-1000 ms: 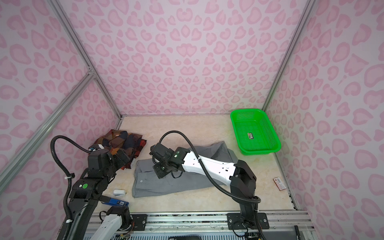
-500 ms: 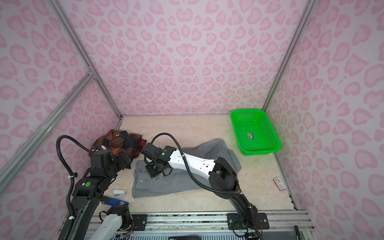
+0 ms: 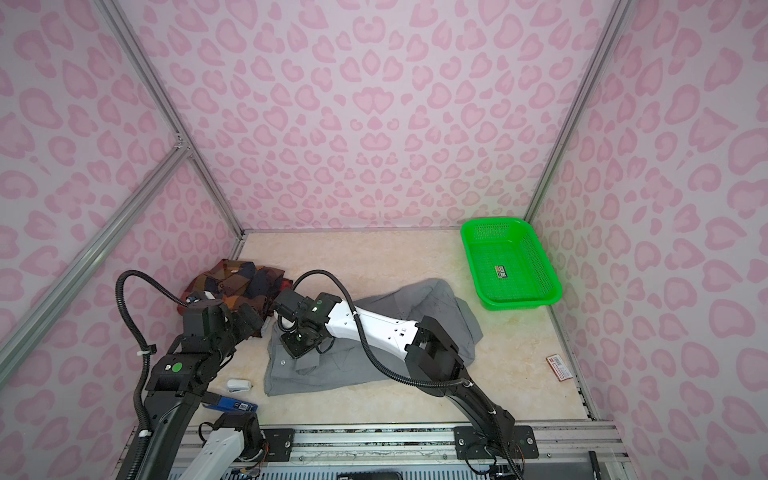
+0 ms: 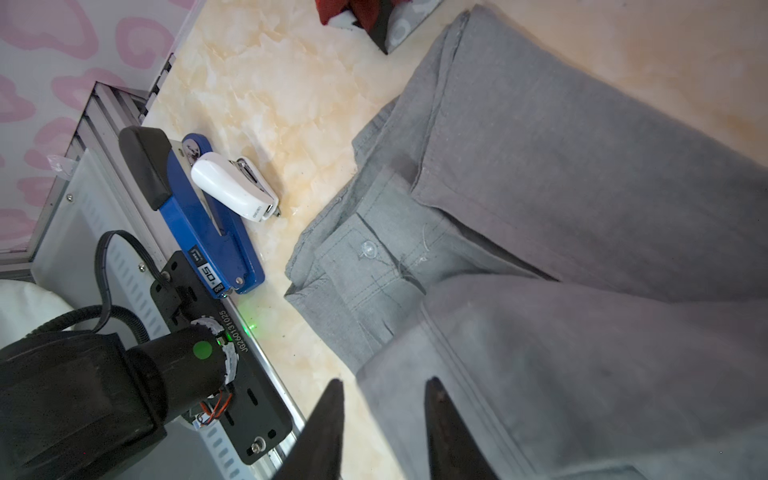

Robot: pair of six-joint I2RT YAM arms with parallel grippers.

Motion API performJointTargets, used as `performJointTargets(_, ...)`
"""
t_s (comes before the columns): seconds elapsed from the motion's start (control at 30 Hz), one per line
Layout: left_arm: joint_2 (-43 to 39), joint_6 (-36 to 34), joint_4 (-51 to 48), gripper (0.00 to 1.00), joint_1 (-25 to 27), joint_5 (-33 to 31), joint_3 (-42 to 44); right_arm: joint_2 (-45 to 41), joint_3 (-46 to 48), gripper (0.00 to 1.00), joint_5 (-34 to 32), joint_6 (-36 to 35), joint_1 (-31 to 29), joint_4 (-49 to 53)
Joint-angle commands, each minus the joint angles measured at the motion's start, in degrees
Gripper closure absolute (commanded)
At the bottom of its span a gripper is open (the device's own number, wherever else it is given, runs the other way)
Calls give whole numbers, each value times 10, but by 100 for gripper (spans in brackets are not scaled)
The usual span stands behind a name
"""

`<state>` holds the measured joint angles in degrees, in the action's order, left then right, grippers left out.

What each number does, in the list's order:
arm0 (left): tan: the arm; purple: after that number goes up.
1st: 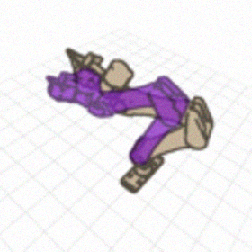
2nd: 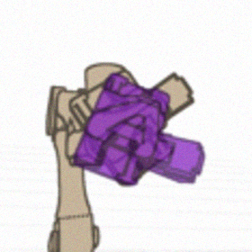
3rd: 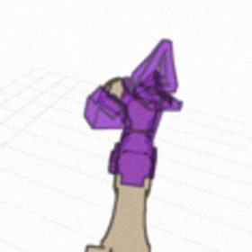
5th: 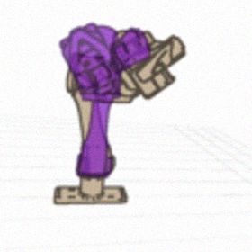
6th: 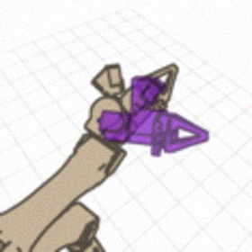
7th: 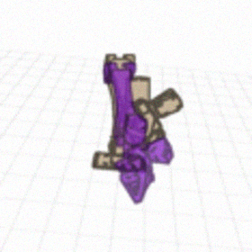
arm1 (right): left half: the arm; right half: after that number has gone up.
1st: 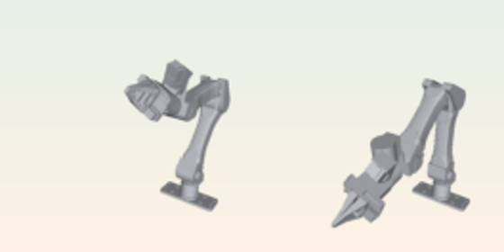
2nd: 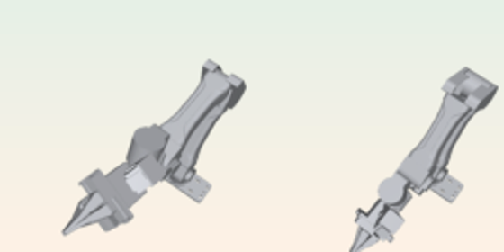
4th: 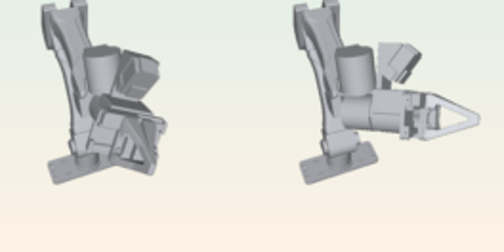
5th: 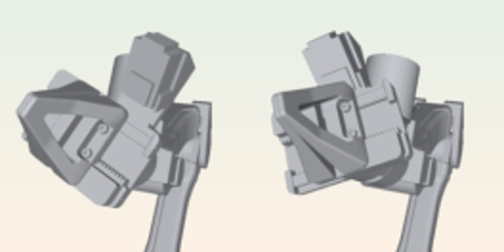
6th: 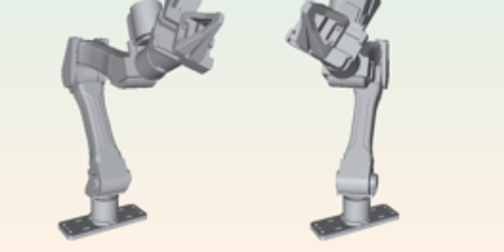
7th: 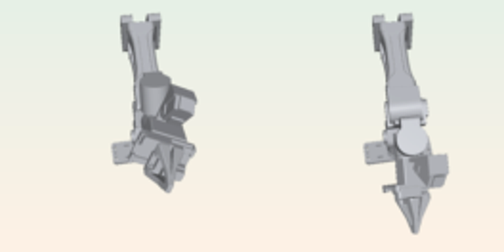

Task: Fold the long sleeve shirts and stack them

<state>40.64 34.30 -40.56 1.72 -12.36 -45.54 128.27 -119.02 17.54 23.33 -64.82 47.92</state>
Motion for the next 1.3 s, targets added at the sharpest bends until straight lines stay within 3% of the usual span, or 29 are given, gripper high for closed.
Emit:
performJointTargets(0.0,1,5,0,2,-1,22,5,-14,3,55,18,3,10,-2)
performJointTargets(0.1,-1,14,-4,2,-1,46,6,-29,0,52,16,-1,13,1)
performJointTargets(0.2,-6,23,-3,2,-1,110,23,-59,8,51,13,-1,25,9)
performJointTargets(0.33,-29,62,15,2,1,206,77,-165,125,51,6,15,74,-54)
performJointTargets(0.43,-48,80,29,2,27,222,118,-236,208,50,13,25,125,-88)
performJointTargets(0.63,-30,88,44,2,201,108,131,-327,344,49,17,20,206,-122)
performJointTargets(0.83,123,77,40,2,348,-7,73,-411,464,49,29,23,269,-151)
performJointTargets(1.13,435,77,-42,2,495,-131,-146,-533,551,49,32,12,351,-141)
performJointTargets(1.27,536,75,-82,3,500,-144,-188,-579,572,50,35,6,374,-134)
